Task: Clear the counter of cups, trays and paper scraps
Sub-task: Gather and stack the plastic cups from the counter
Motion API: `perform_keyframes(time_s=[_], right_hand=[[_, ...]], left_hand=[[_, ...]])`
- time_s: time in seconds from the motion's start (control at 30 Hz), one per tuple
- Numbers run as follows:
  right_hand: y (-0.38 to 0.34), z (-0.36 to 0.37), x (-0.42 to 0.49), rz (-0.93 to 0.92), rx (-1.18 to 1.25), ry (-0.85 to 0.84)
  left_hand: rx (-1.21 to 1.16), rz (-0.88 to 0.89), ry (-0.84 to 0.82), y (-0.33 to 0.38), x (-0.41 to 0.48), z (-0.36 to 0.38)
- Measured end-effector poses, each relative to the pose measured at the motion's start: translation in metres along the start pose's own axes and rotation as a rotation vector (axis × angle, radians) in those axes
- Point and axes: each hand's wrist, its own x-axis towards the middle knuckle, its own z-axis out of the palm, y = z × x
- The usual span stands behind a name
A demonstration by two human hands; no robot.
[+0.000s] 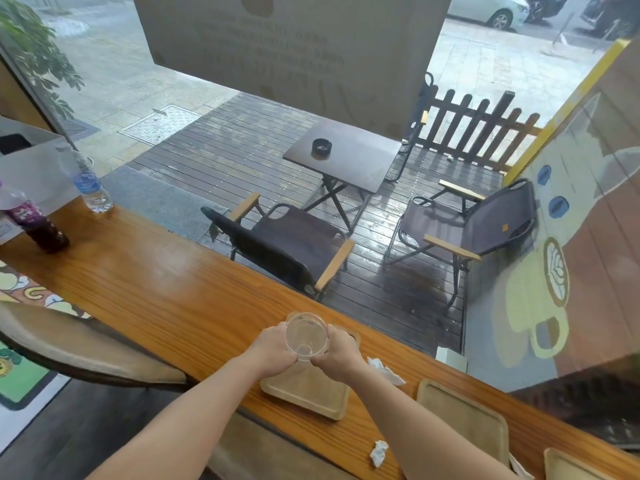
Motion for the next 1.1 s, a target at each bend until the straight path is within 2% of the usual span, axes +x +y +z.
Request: perform_keyframes(time_s=[0.5,0.73,0.9,1.1], right_hand=[[0.012,0.01,0.001,0.003,0.006,-0.031],[0.019,-0.005,0.002,0.087,-0.027,-0.06],[0.03,-0.042,-0.011,0.096,-0.064,0.117],[0.07,-0.081,-0.052,0.152,-0.035,0.218]], left_hand=[[-0.019,-0.037,-0.049,0.0,-0.003,0.01],[0.183,-0.098,-0.081,0.011,-0.004,-0.008],[0.287,0.1,0.157,0.052,-0.003,-0.026],[0.282,0.263,0.085,0.115,-0.002,0.021]])
